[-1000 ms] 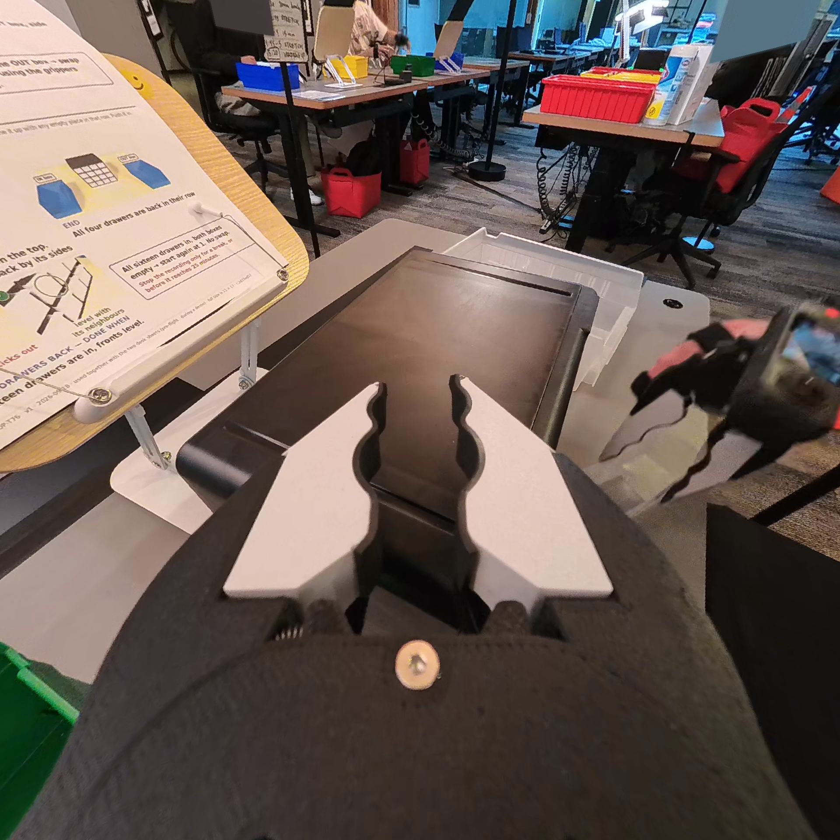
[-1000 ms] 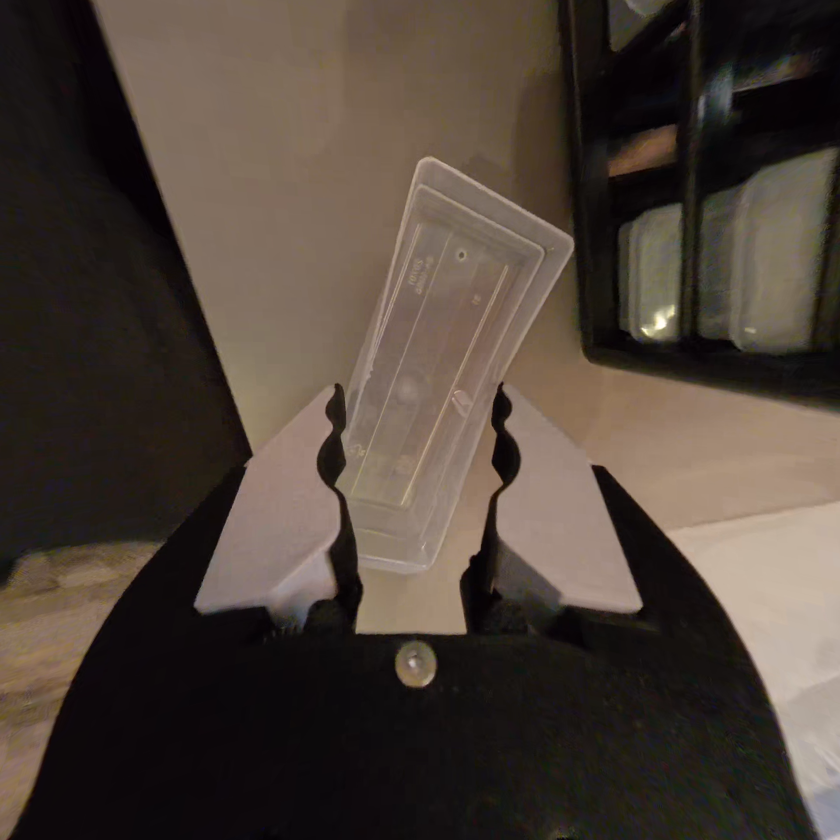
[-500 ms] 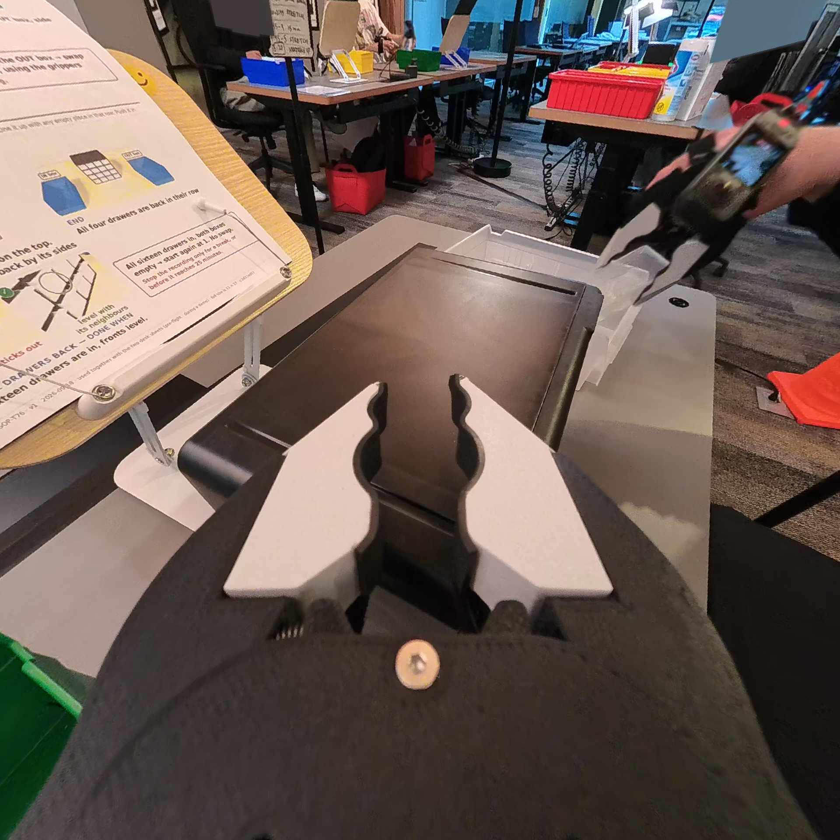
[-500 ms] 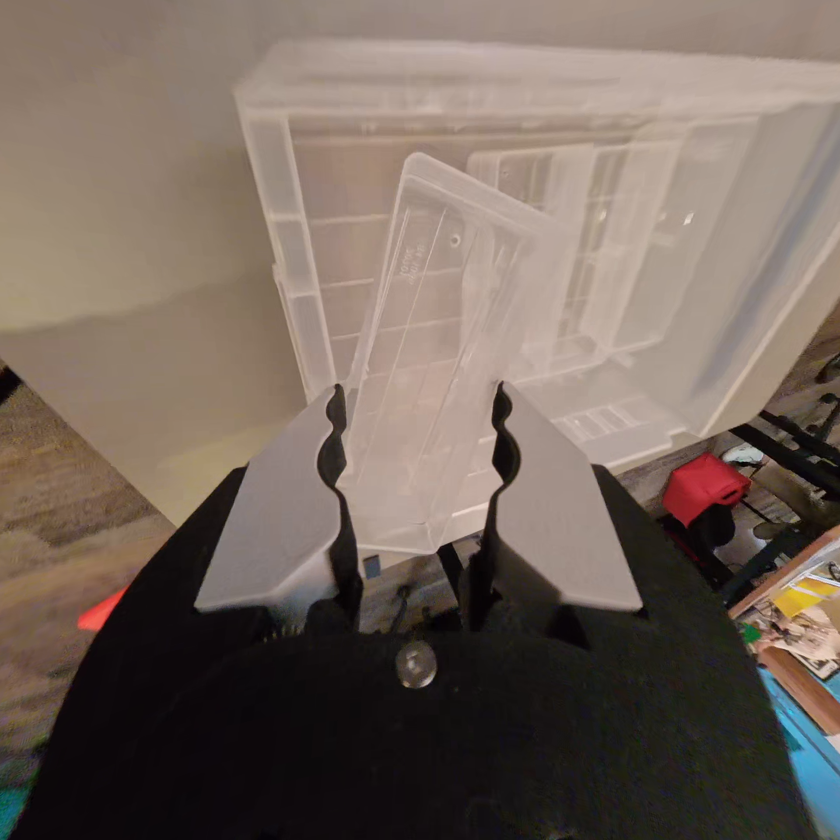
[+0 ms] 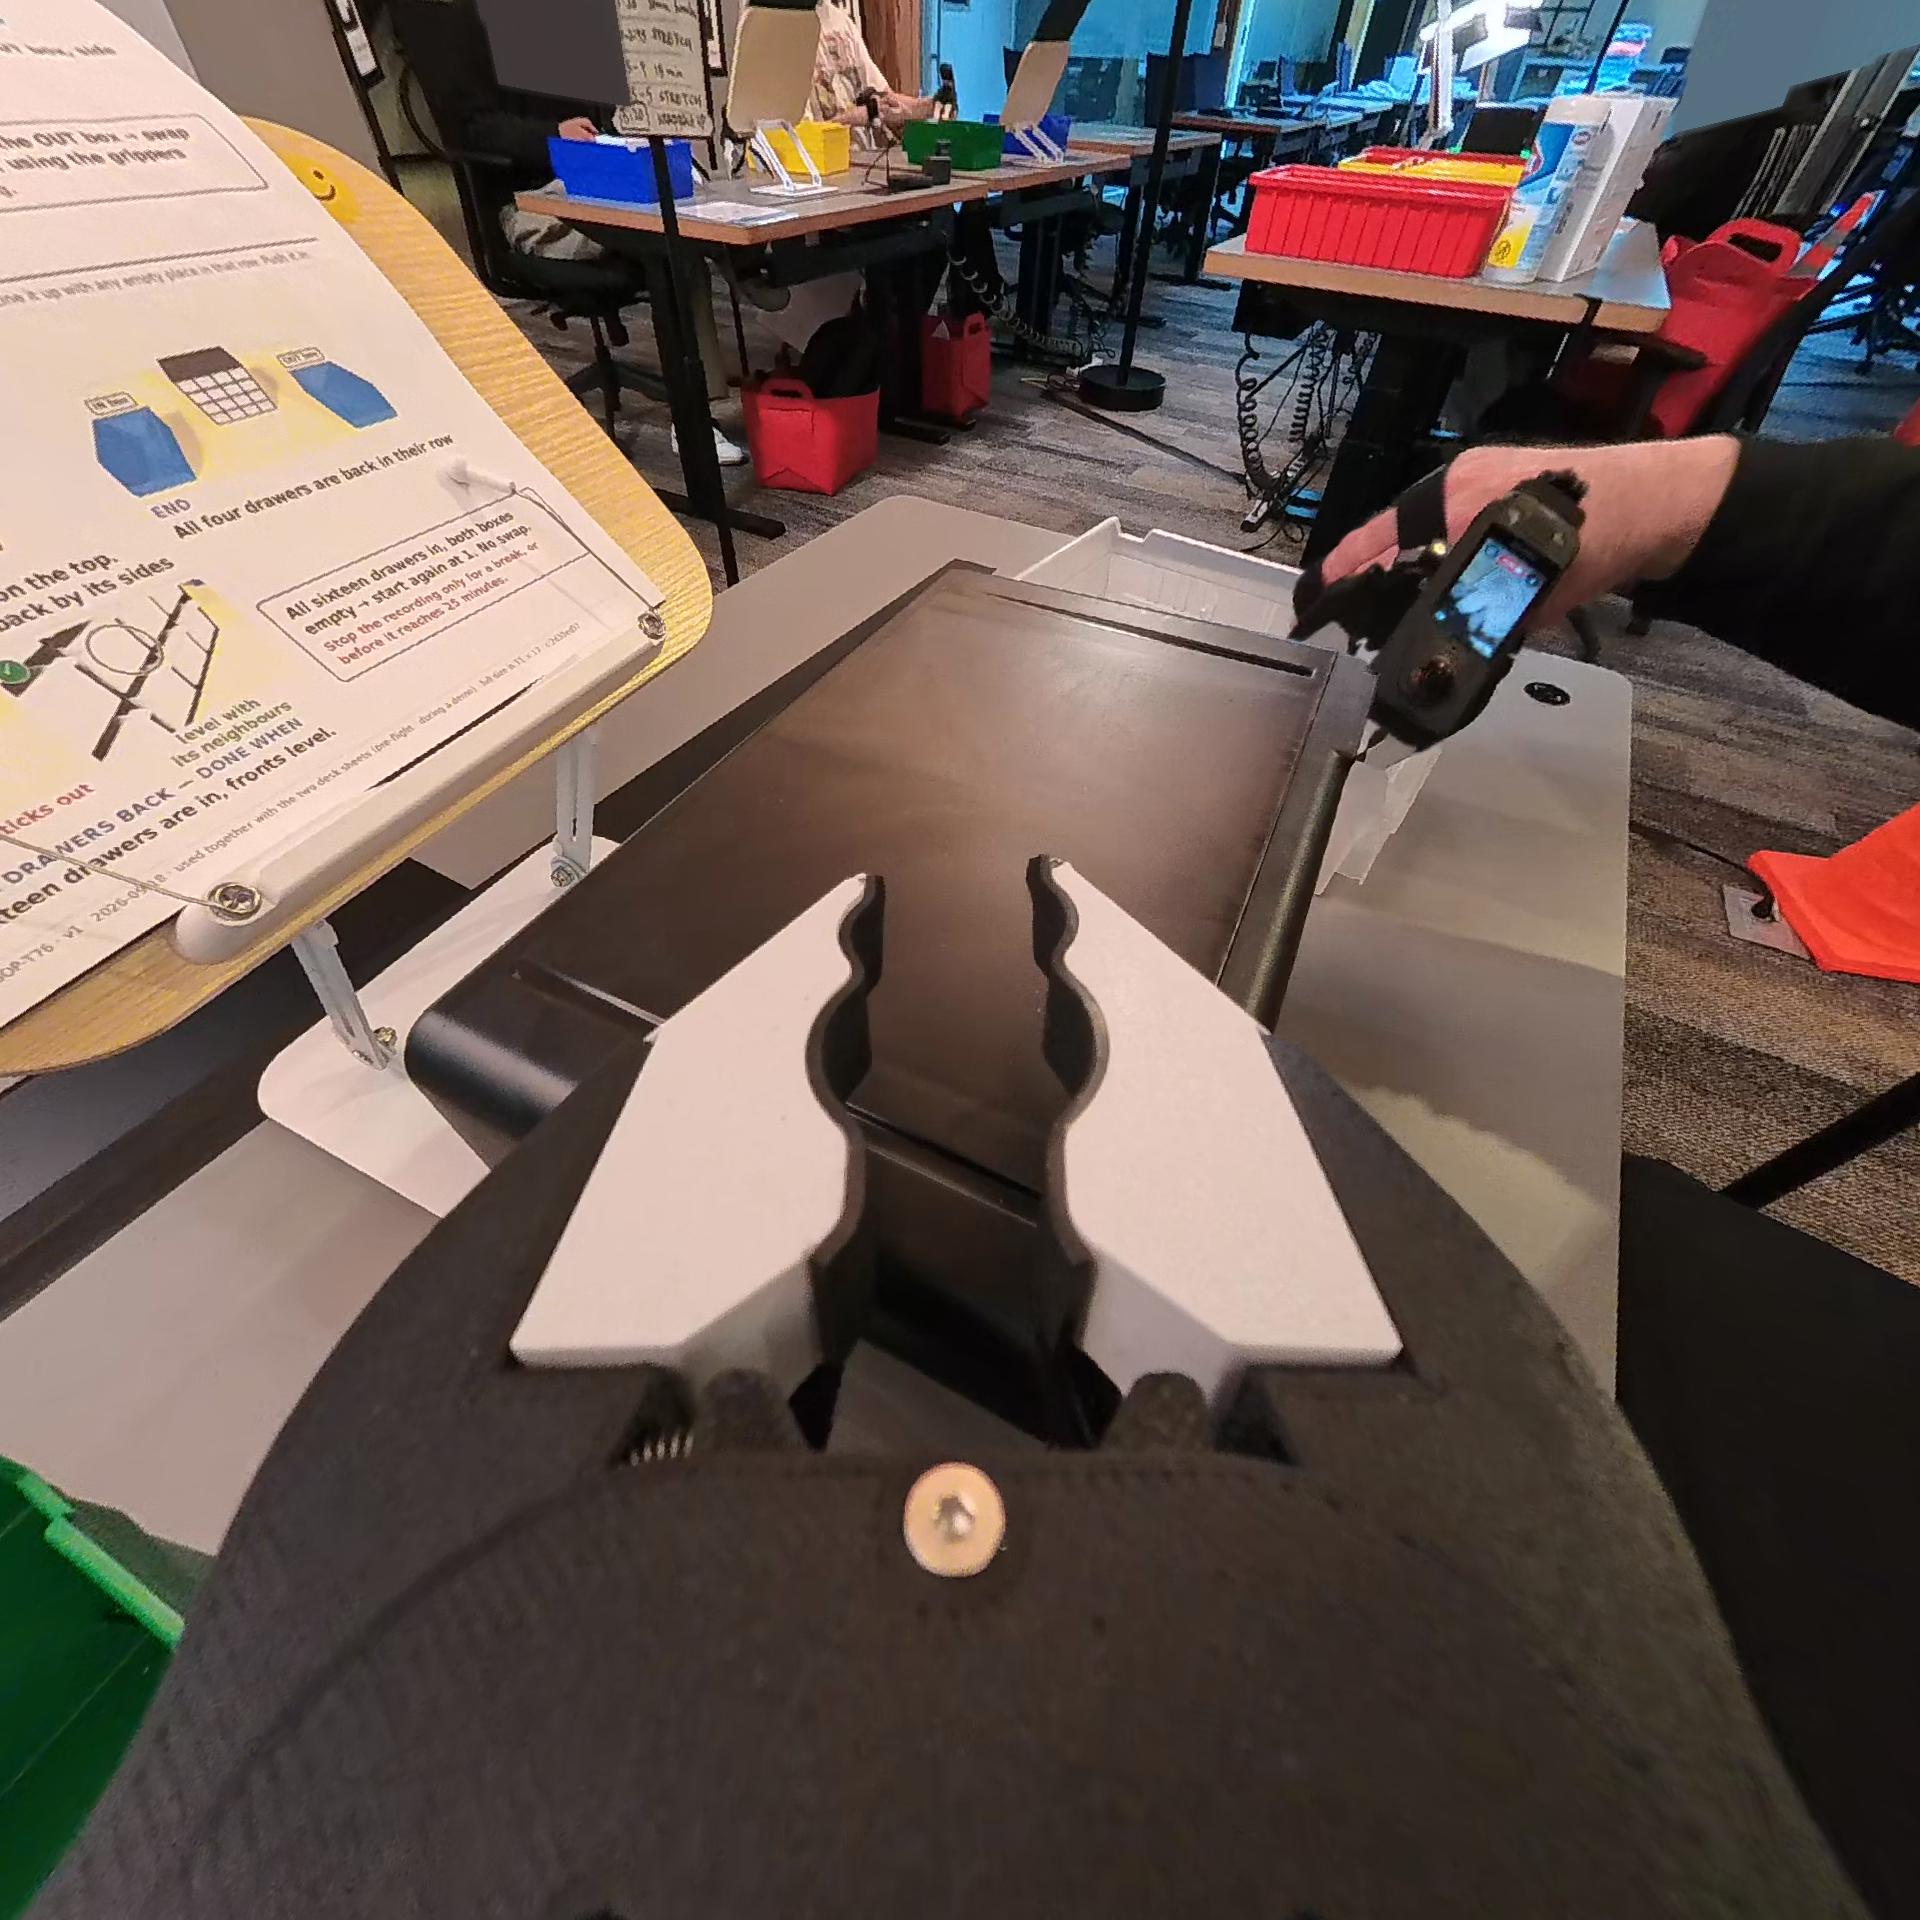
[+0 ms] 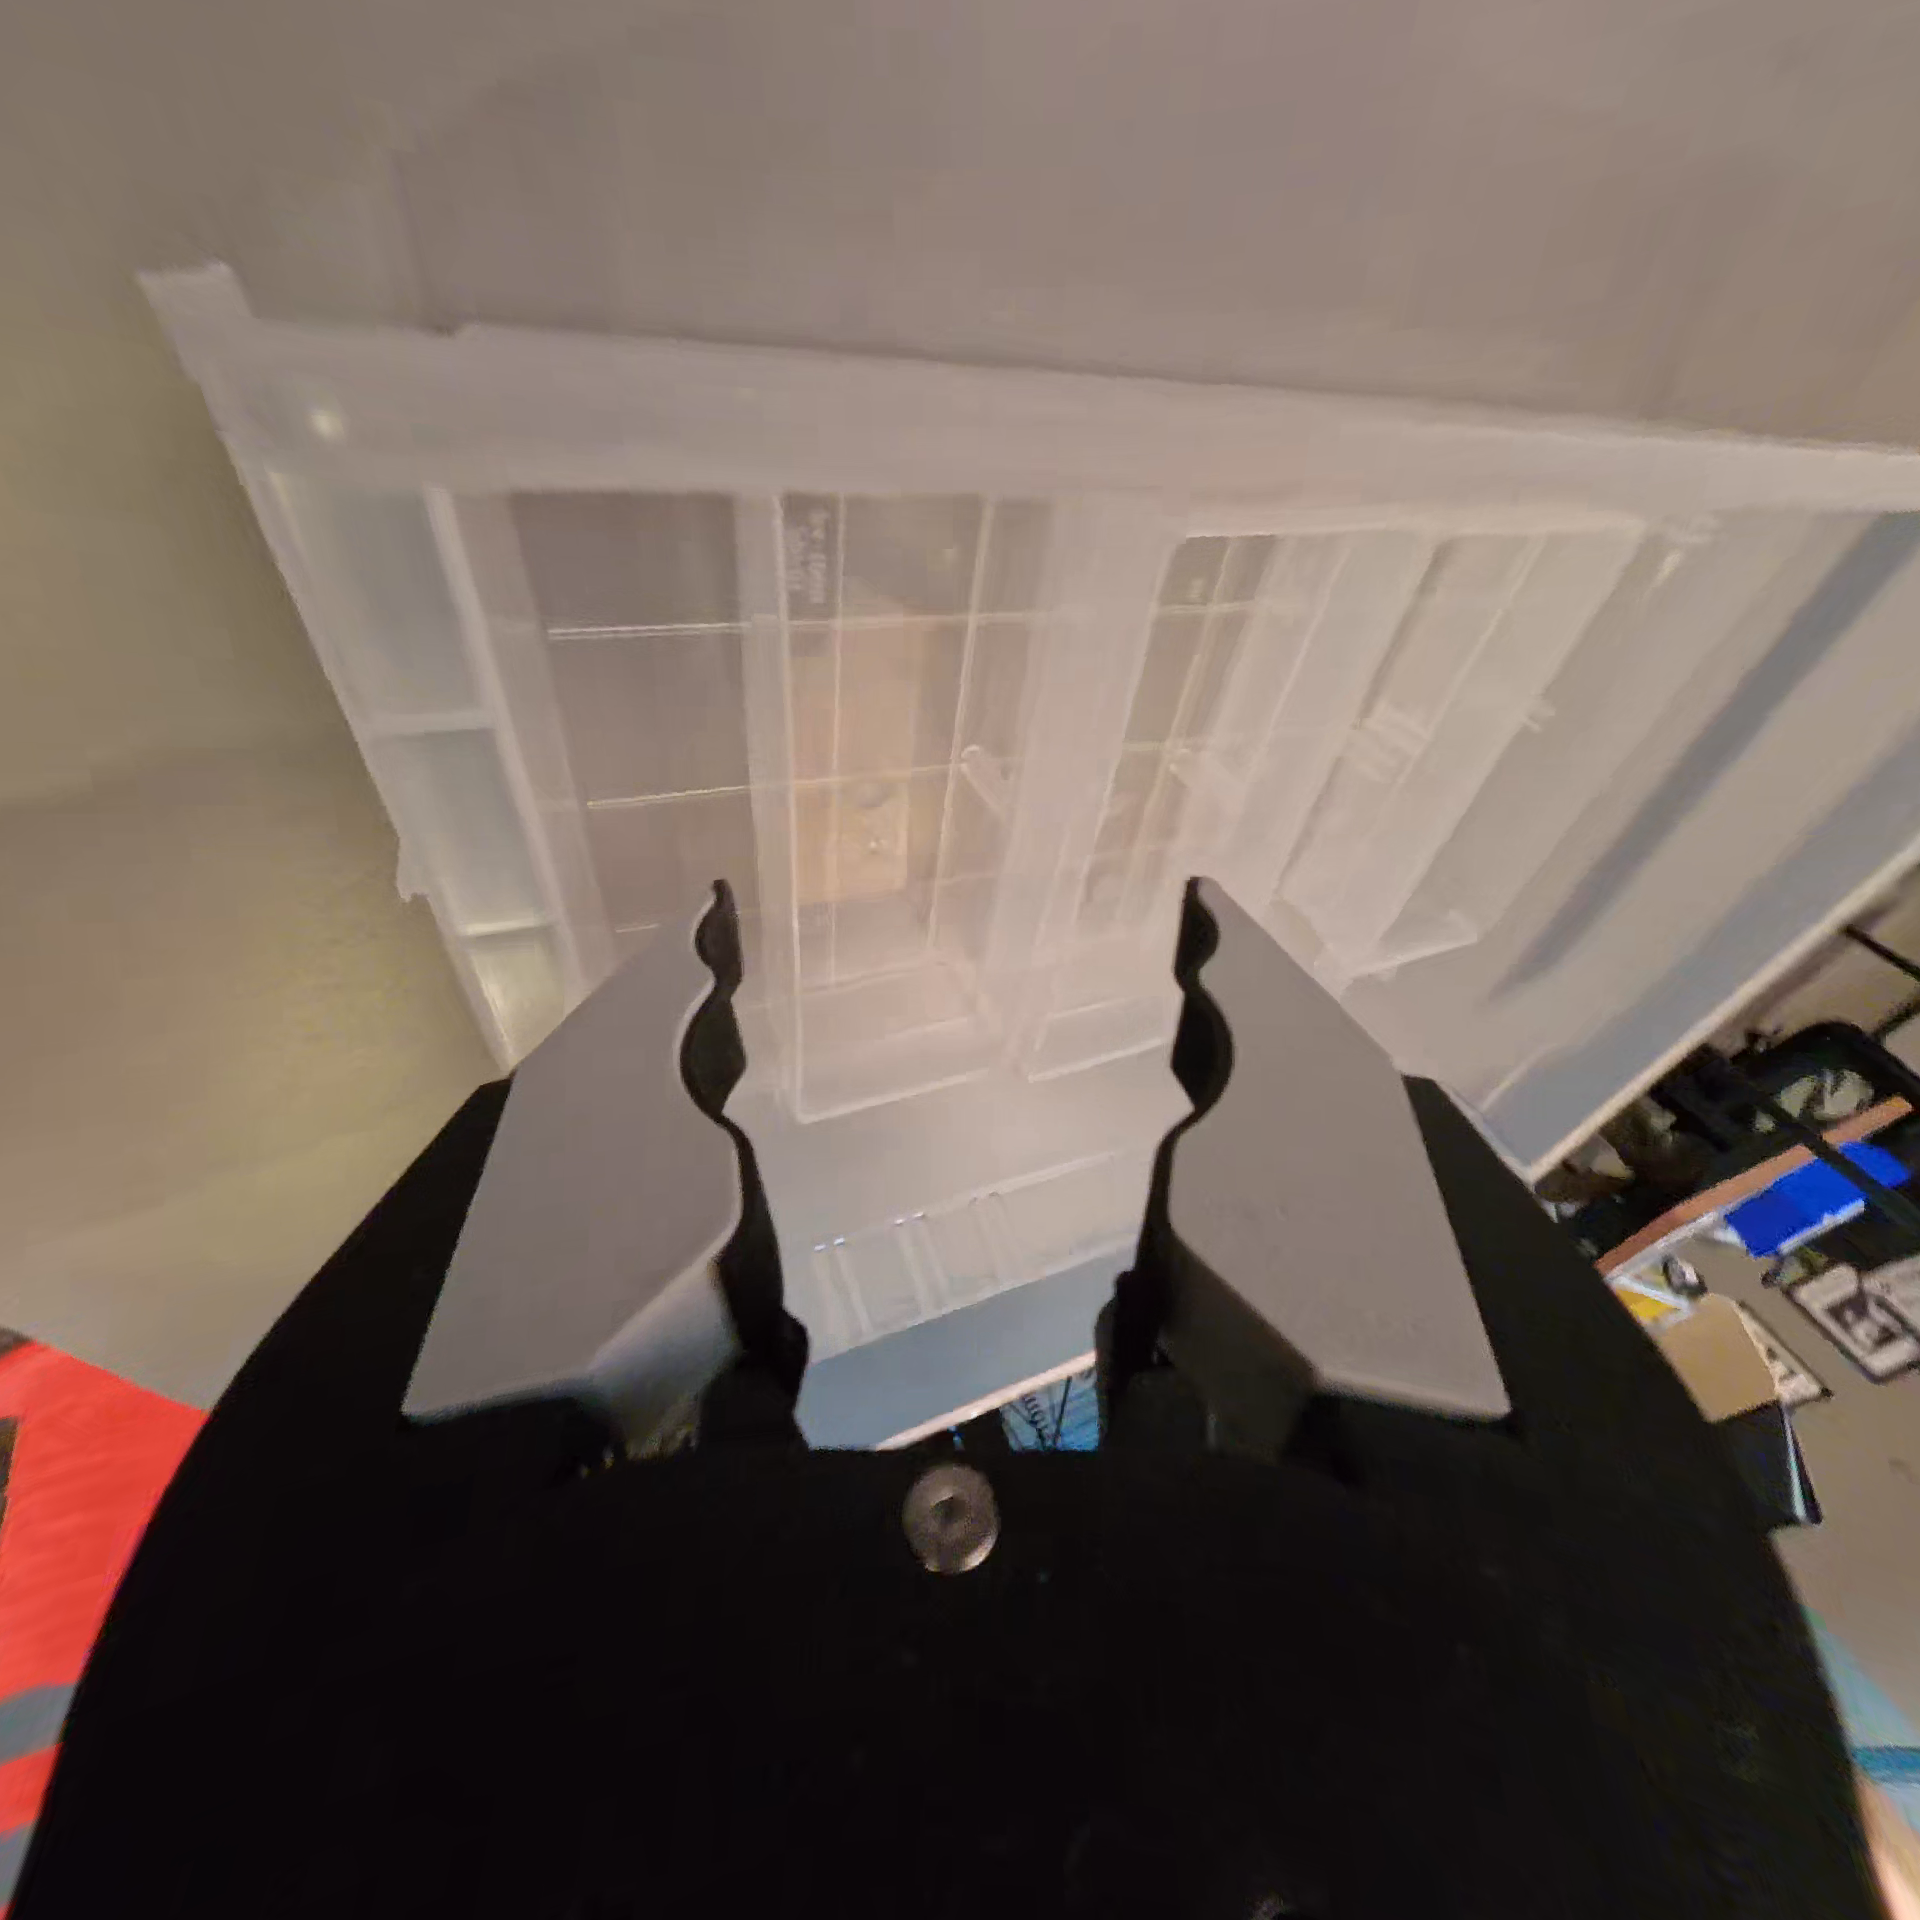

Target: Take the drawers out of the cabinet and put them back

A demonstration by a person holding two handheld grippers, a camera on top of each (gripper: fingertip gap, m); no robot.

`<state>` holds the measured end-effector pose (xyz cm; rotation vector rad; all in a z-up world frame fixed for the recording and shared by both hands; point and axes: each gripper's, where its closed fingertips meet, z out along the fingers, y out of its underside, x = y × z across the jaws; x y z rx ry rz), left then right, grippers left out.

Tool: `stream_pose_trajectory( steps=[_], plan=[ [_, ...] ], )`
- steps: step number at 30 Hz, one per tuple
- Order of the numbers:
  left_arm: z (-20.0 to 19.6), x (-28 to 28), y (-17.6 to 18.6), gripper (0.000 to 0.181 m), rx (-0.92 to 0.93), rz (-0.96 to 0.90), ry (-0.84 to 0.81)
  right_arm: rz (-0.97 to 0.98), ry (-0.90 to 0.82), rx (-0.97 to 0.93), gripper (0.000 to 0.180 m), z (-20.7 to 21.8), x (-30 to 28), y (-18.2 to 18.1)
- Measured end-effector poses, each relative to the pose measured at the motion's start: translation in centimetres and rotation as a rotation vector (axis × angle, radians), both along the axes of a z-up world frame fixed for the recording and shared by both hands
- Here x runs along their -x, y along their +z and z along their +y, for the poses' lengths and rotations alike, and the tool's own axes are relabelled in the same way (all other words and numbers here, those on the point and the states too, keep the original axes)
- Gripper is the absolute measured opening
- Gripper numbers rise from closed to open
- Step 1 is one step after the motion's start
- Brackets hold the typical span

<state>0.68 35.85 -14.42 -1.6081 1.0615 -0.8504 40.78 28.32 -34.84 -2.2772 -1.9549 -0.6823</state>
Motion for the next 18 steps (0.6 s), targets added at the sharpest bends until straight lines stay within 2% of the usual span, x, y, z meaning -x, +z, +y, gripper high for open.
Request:
stream_pose_trajectory(
  steps=[2,5,8,10,11,14,18],
  plan=[
    [0.0,0.0,0.0,0.027,0.000,0.001,0.000,0.001,-0.041,-0.051,0.085,0.3,-0.4,1.2],
    [0.0,0.0,0.0,0.027,0.000,0.002,0.000,0.104,-0.116,-0.147,0.077,0.3,-0.2,3.9],
    [0.0,0.0,-0.1,0.029,-0.001,0.011,-0.003,0.209,-0.266,-0.315,0.076,0.6,-2.0,7.6],
    [-0.1,0.0,0.0,0.036,-0.025,0.027,-0.003,0.307,-0.419,-0.404,0.080,0.4,-4.0,9.2],
    [-0.1,0.1,-0.1,0.041,-0.055,0.050,0.000,0.365,-0.503,-0.425,0.081,0.1,-5.1,9.5],
    [0.2,1.2,0.7,0.040,-0.132,0.089,0.025,0.500,-0.749,-0.448,0.076,-1.6,-8.6,8.7],
    [1.7,4.7,2.9,0.043,-0.146,0.065,0.109,0.667,-0.955,-0.481,0.072,-3.0,-11.1,7.2]
  ],
)
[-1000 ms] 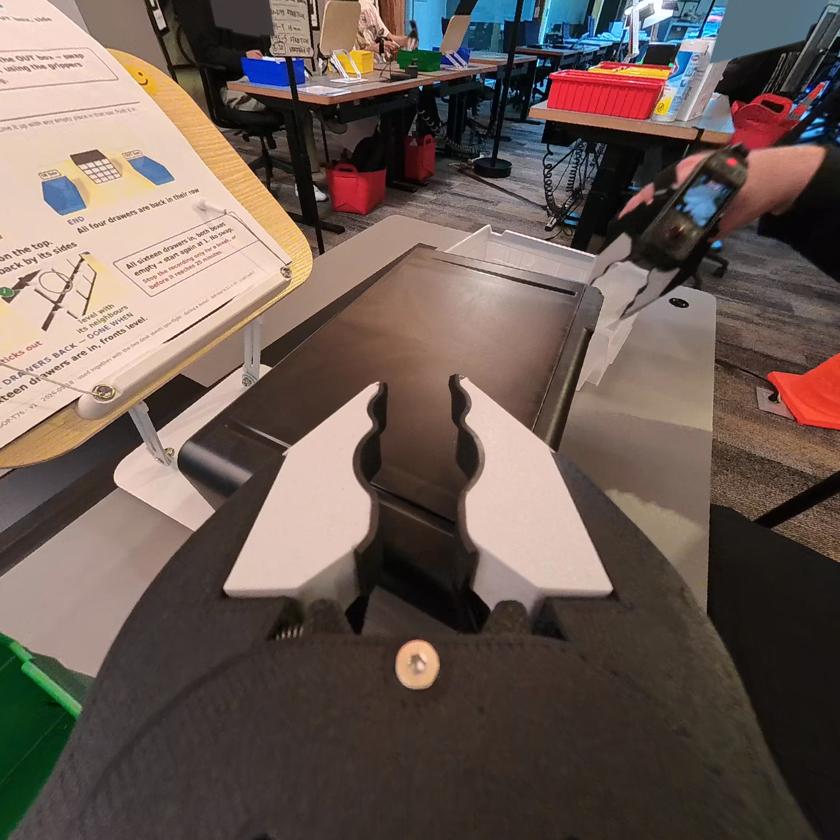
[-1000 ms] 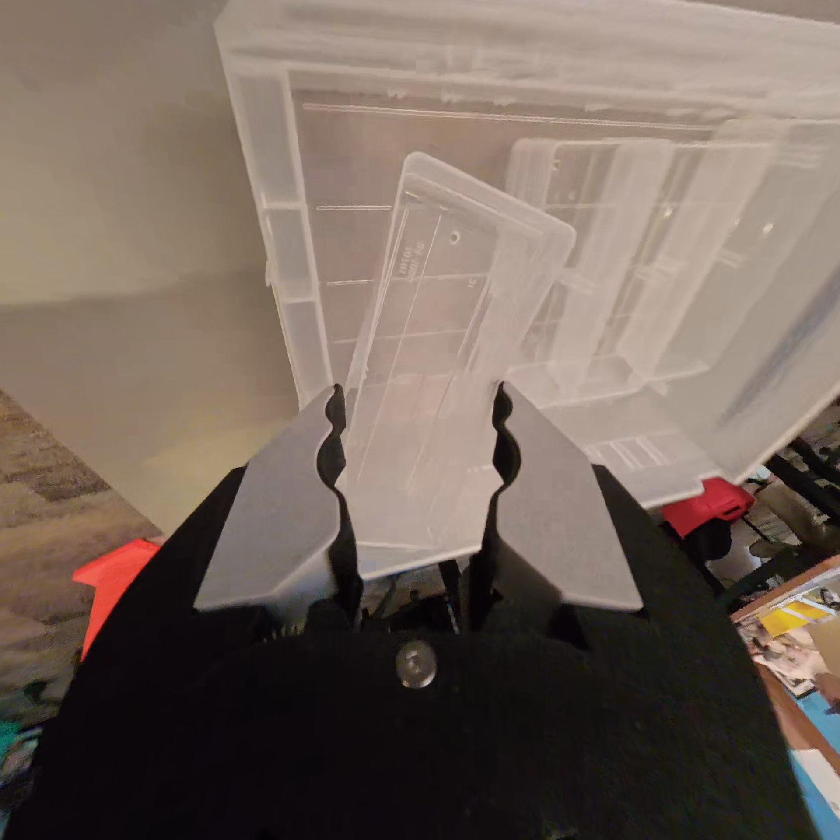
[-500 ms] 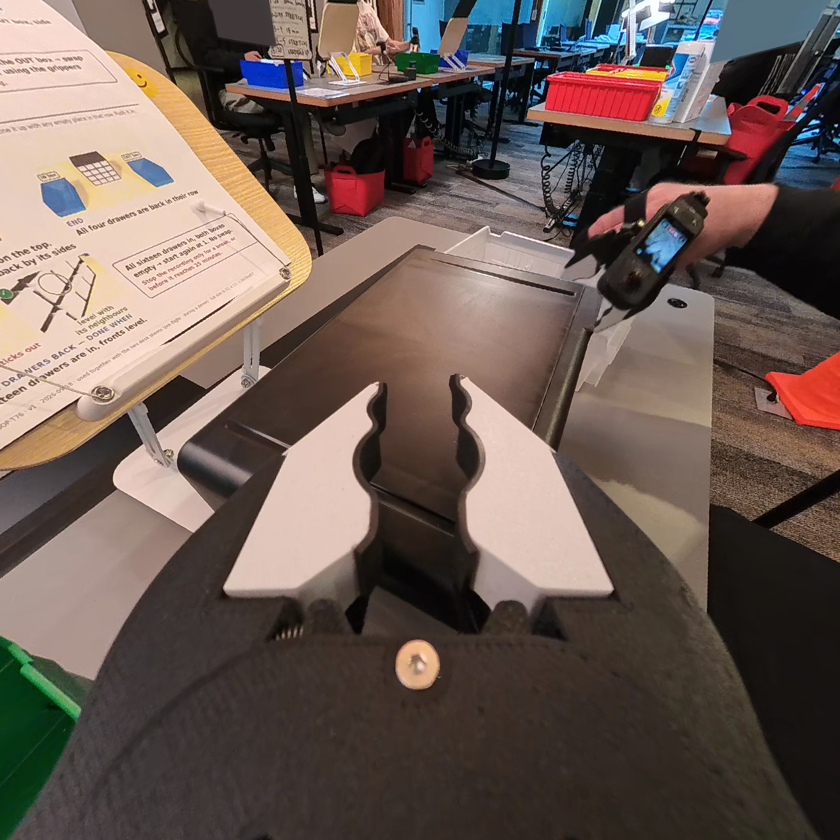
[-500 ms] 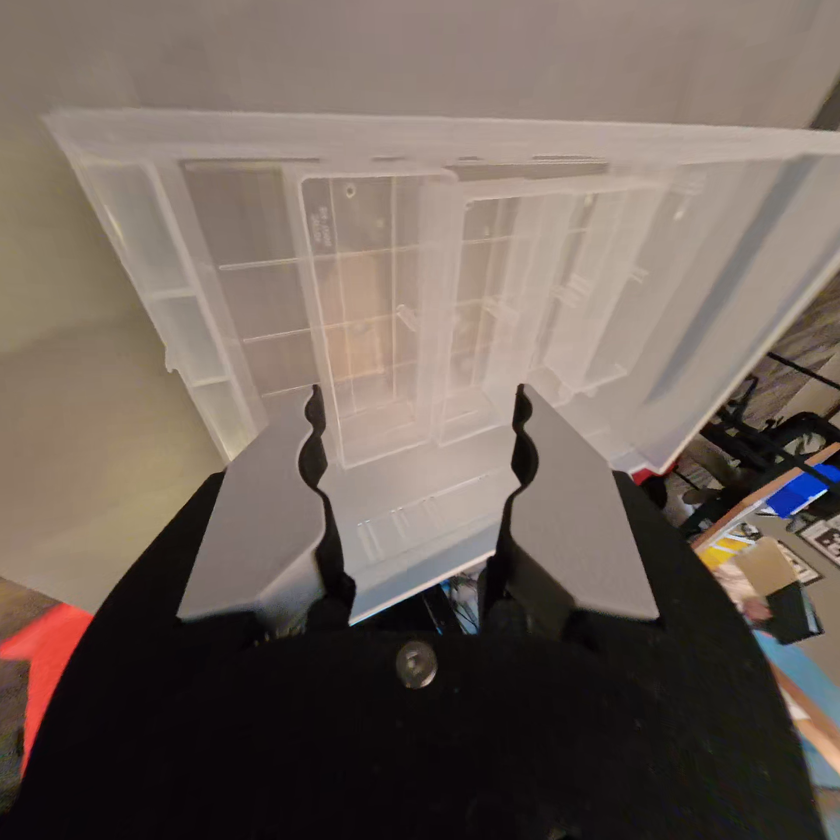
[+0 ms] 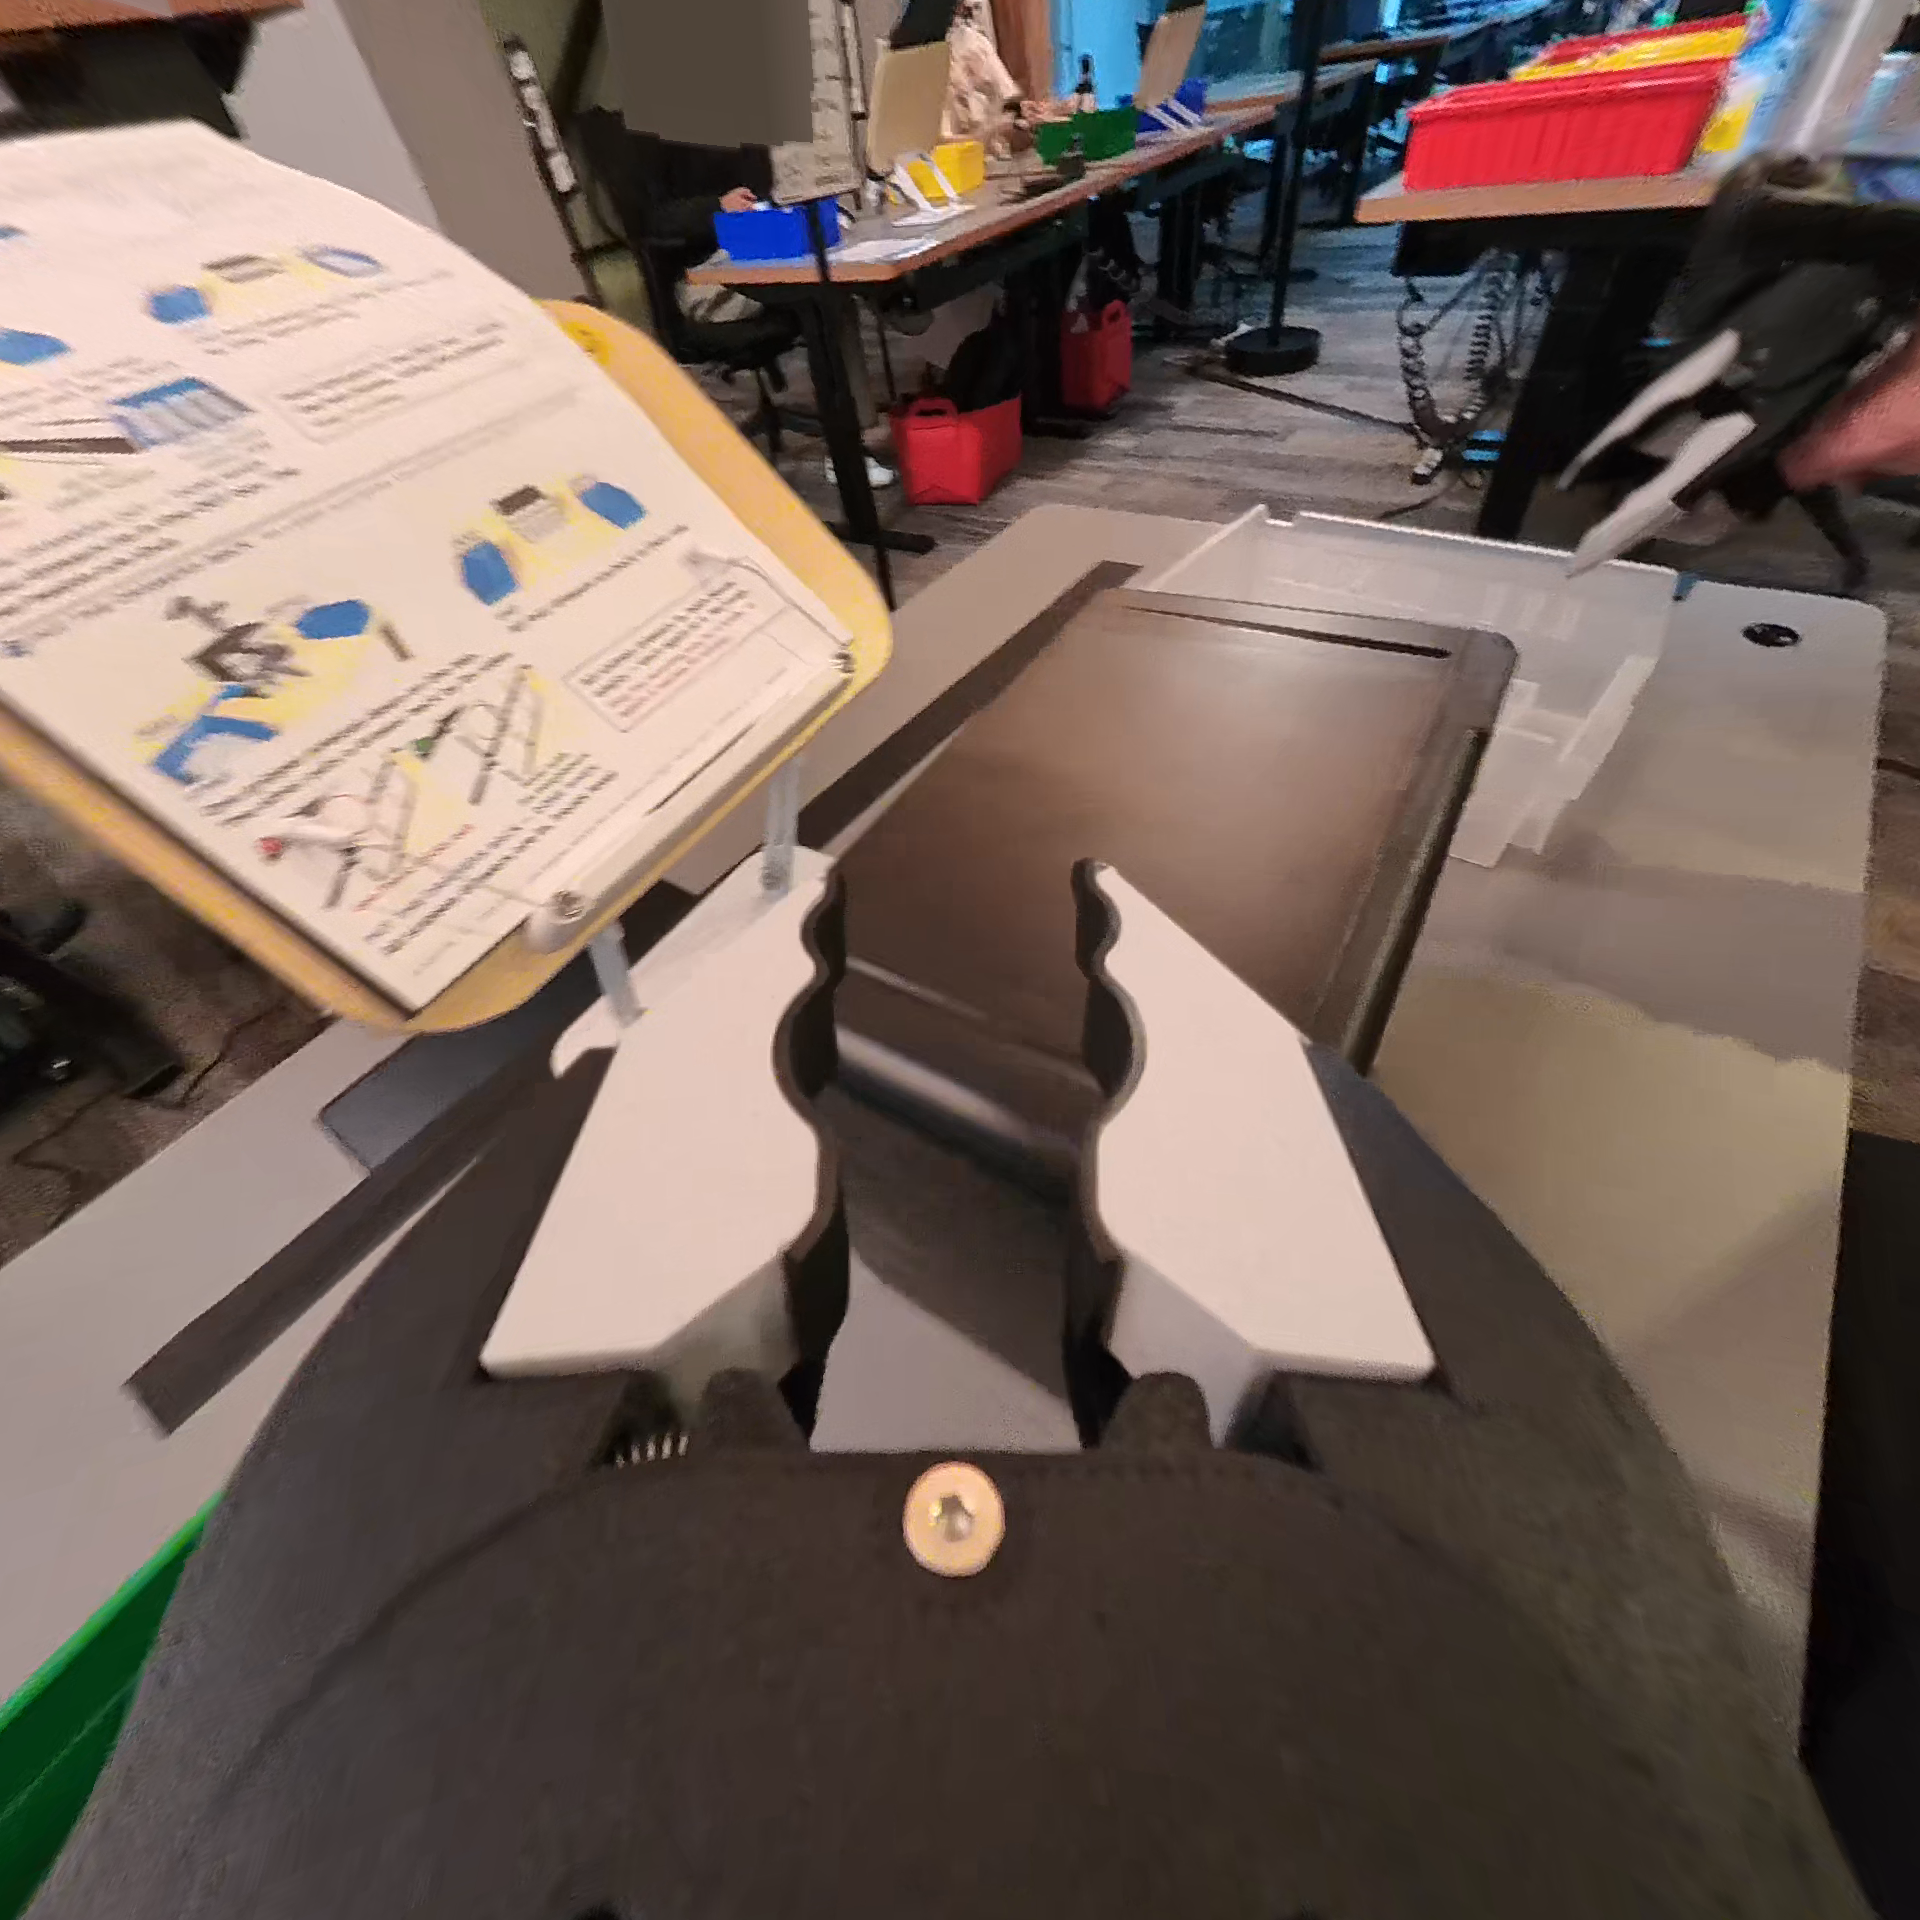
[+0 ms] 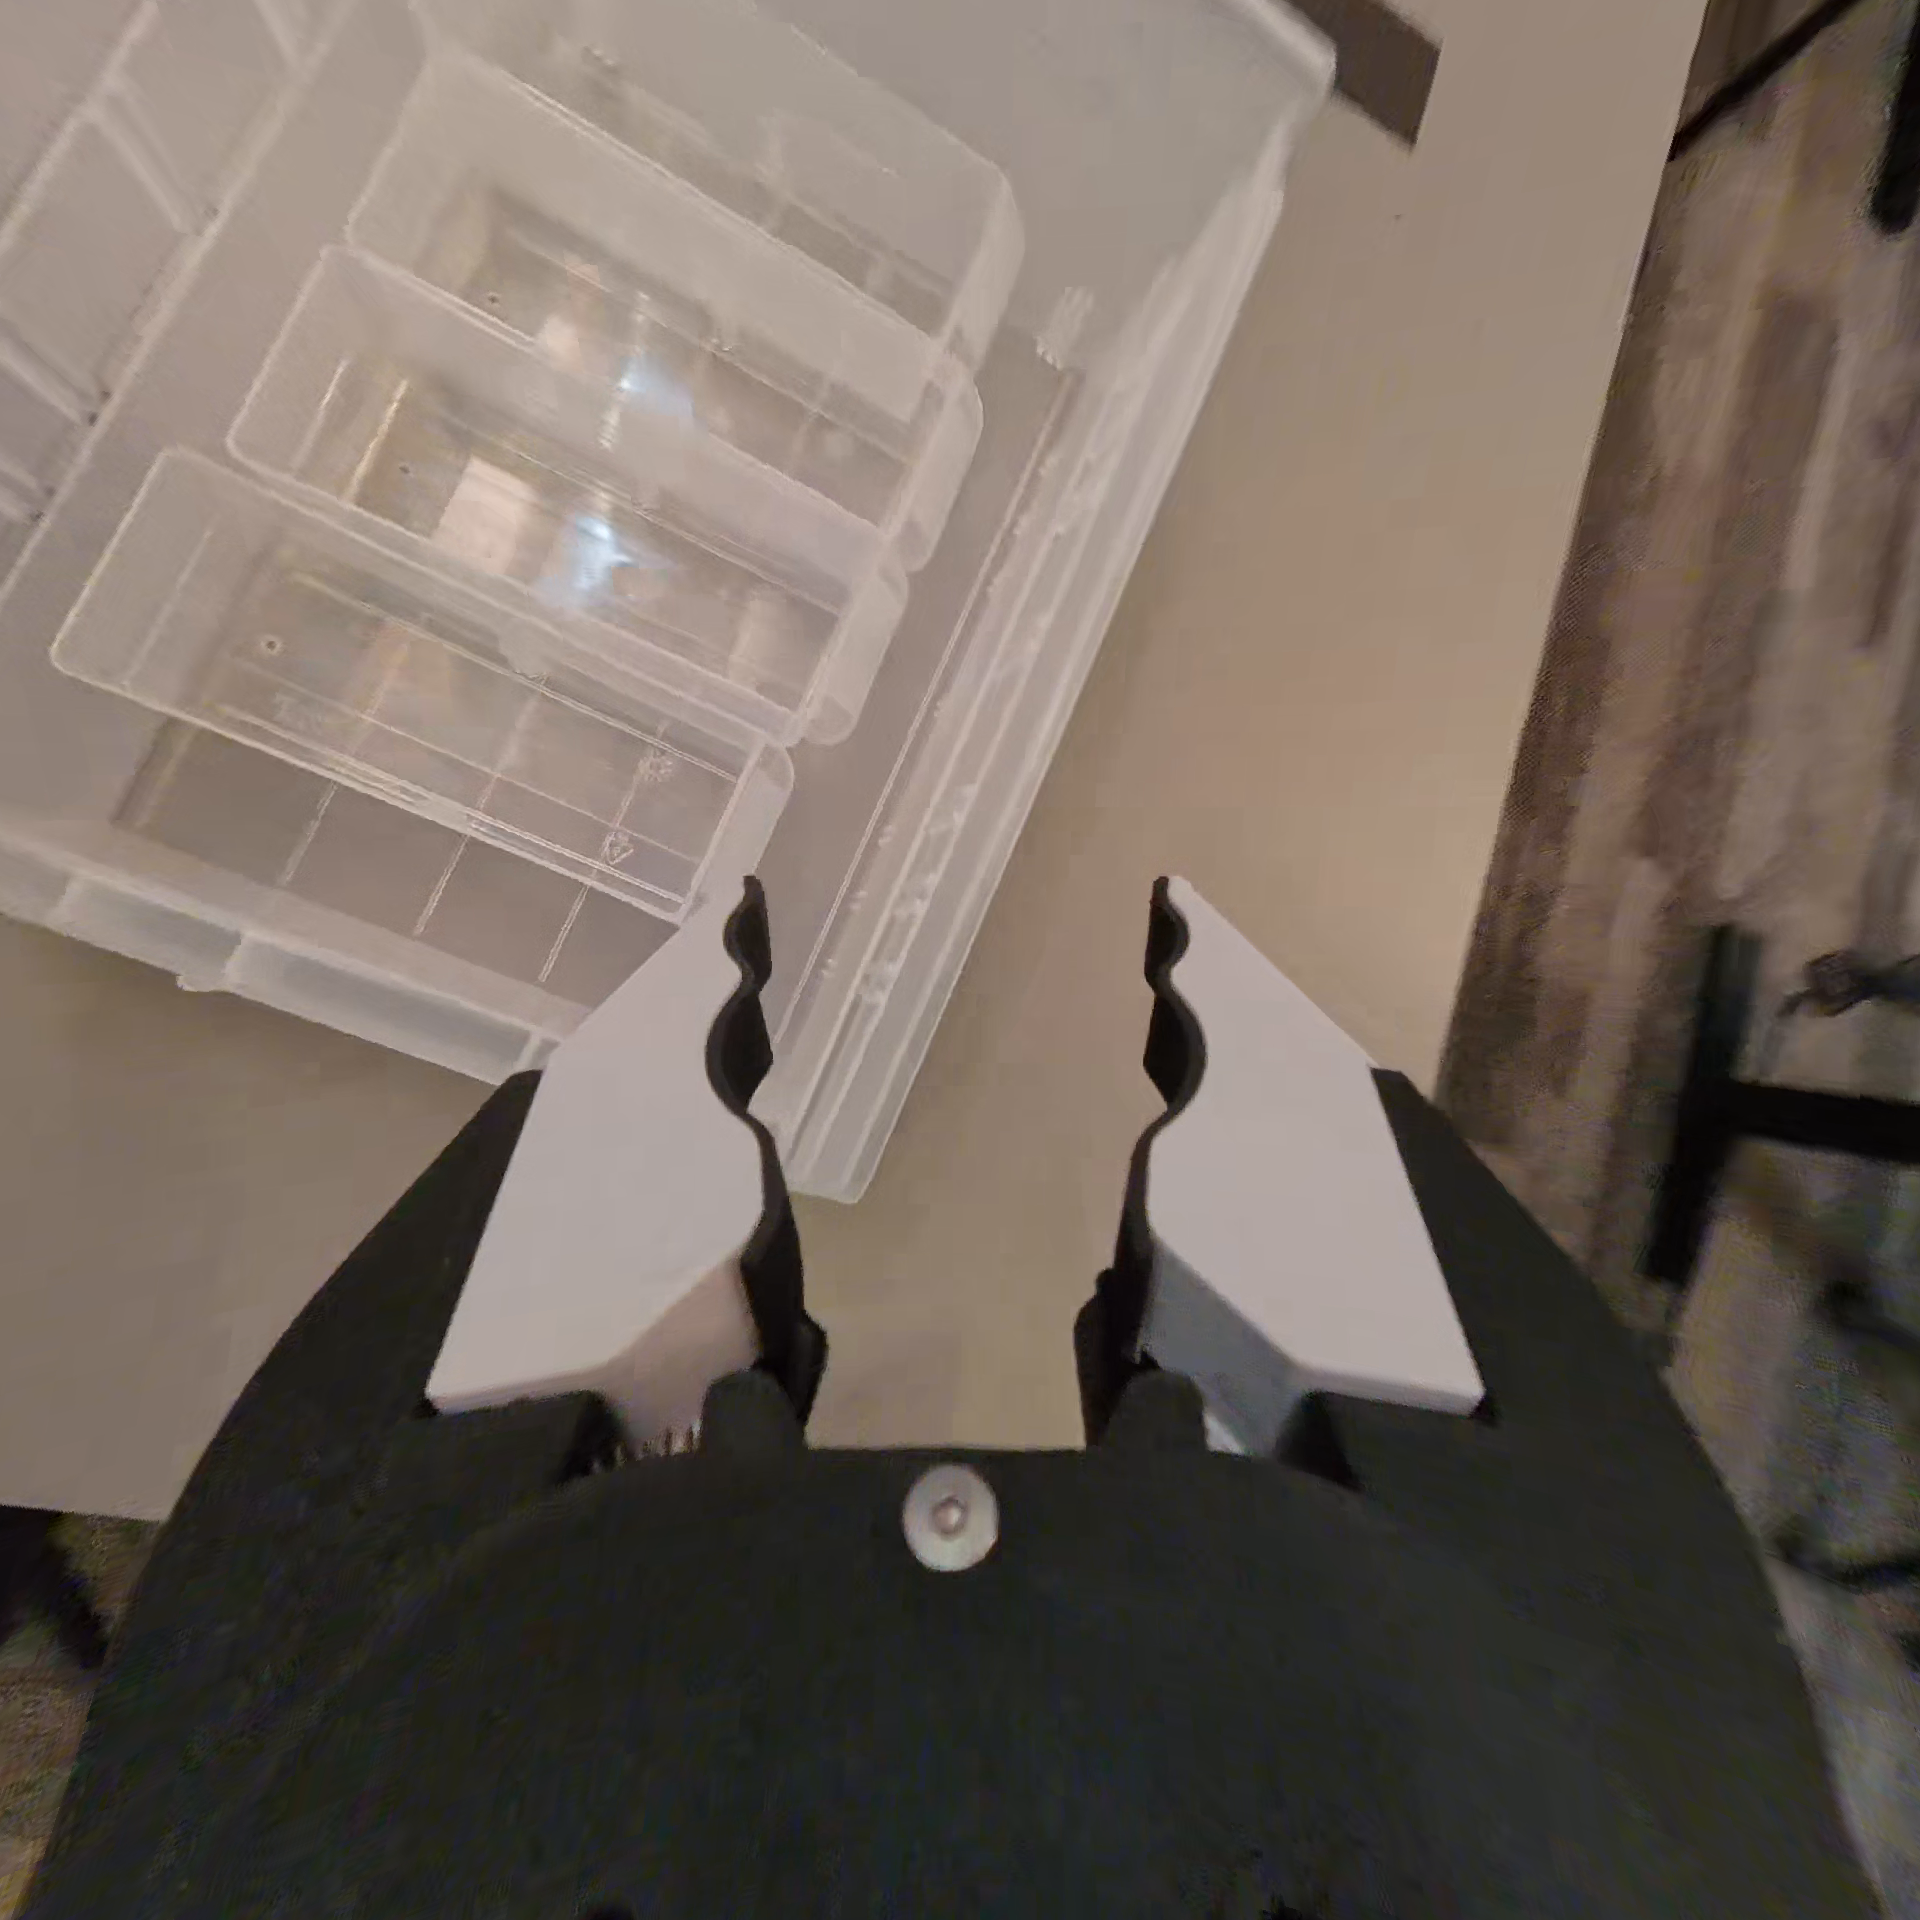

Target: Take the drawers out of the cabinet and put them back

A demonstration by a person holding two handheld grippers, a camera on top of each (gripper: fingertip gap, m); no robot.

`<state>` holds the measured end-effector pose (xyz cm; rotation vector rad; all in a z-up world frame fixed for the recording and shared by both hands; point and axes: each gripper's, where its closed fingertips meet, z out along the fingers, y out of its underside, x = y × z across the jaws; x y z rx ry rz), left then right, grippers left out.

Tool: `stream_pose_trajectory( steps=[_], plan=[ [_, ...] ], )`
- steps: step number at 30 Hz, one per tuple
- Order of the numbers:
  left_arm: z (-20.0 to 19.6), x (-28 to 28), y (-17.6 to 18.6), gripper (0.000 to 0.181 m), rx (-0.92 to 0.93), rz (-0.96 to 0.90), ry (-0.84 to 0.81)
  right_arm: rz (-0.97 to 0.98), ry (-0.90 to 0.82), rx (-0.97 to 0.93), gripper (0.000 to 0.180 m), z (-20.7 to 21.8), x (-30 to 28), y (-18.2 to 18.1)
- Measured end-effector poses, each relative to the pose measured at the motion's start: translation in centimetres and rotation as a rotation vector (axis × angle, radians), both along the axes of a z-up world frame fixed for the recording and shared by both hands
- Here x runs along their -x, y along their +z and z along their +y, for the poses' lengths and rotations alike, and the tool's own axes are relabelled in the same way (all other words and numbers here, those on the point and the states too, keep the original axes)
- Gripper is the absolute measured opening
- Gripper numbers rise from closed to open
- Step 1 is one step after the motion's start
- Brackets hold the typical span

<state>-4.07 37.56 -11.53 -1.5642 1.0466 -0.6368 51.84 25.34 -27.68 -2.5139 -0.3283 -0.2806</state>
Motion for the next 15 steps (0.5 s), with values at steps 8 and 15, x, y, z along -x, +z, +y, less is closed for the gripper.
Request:
stream_pose_trajectory(
  steps=[8,15],
  plan=[
    [5.1,13.0,-0.5,0.043,-0.023,0.149,0.353,0.191,-0.086,0.058,0.039,-0.4,-0.1,-4.9],
    [7.8,27.4,-9.4,0.061,0.231,0.347,0.697,0.276,-0.094,0.047,0.014,0.1,0.4,-6.0]
  ],
)
